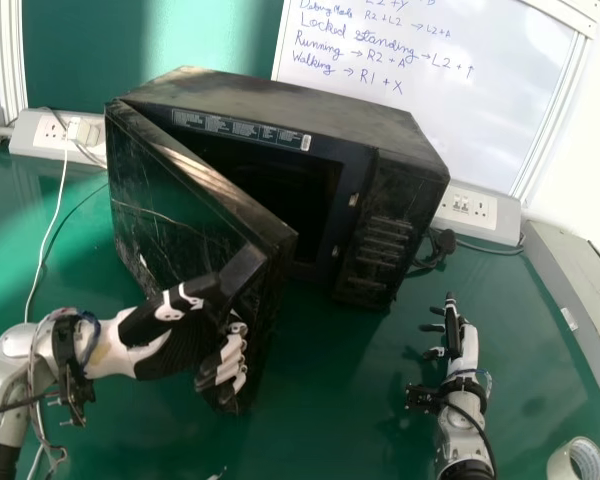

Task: Open the door of oven

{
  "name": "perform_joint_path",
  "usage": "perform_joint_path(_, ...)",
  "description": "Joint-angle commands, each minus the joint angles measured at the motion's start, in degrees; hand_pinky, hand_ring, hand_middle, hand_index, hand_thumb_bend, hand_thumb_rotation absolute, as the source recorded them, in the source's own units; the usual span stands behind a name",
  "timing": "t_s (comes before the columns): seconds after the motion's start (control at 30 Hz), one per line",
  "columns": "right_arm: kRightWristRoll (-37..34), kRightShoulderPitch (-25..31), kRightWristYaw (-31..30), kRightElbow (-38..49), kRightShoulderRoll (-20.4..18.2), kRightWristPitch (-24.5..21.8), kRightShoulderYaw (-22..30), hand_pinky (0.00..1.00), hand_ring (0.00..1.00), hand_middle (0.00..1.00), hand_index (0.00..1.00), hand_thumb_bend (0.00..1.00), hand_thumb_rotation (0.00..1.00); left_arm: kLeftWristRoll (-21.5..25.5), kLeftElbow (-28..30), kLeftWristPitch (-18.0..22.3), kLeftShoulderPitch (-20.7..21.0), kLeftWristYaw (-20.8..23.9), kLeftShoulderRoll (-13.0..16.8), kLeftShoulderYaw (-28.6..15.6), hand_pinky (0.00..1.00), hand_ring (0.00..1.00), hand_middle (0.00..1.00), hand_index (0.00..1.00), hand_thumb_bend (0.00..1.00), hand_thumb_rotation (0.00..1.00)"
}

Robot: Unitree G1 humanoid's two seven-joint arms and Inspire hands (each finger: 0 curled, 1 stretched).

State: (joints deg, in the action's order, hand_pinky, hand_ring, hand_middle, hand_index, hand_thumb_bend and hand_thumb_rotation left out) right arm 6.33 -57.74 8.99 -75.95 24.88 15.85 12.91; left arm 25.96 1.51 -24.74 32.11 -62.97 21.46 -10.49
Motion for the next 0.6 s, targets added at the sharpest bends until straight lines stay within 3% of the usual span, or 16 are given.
perform_joint_path(0.0,0.33,0.22,0.71,-0.79,0.58,-0.88,-0.35,0.18,0.24,0.37,0.62,0.7,1.0,13.11,-3.57,0.45,5.52,-2.36,0.67,-9.24,0.0,0.03,0.08,0.12,1.0,0.77)
perform_joint_path(0.2,0.2,0.1,0.5,-0.75,0.59,-0.86,-0.17,0.18,0.24,0.37,0.63,0.67,1.0,13.18,-5.67,4.16,5.61,-8.98,2.26,-9.08,0.0,0.02,0.08,0.09,1.0,0.86)
perform_joint_path(0.27,0.22,0.11,0.49,-0.75,0.61,-0.72,-0.16,0.18,0.23,0.37,0.63,0.69,1.0,11.8,-7.23,7.65,6.79,-12.79,3.46,-8.69,0.0,0.02,0.07,0.08,1.0,0.86)
perform_joint_path(0.37,0.0,0.2,0.21,-0.74,0.63,-0.36,0.08,0.18,0.24,0.37,0.62,0.69,1.0,12.72,-13.22,7.54,10.42,-19.57,5.27,-8.51,0.0,0.02,0.08,0.1,1.0,0.68)
perform_joint_path(0.43,0.13,0.21,0.02,-0.75,0.72,-0.49,-0.04,0.18,0.24,0.37,0.63,0.7,1.0,11.83,-12.78,10.72,9.85,-18.06,4.9,-9.94,0.01,0.04,0.09,0.12,0.98,0.64)
perform_joint_path(0.5,0.34,0.2,0.05,-0.73,0.77,-0.58,-0.25,0.18,0.24,0.38,0.63,0.68,1.0,11.66,-12.53,13.63,9.33,-17.51,4.39,-11.06,0.0,0.04,0.1,0.19,0.85,0.67)
perform_joint_path(0.57,0.54,0.22,0.28,-0.74,0.81,-0.69,-0.42,0.19,0.24,0.38,0.64,0.68,1.0,11.37,-12.69,16.18,8.87,-17.34,4.5,-11.91,0.01,0.05,0.11,0.23,0.81,0.73)
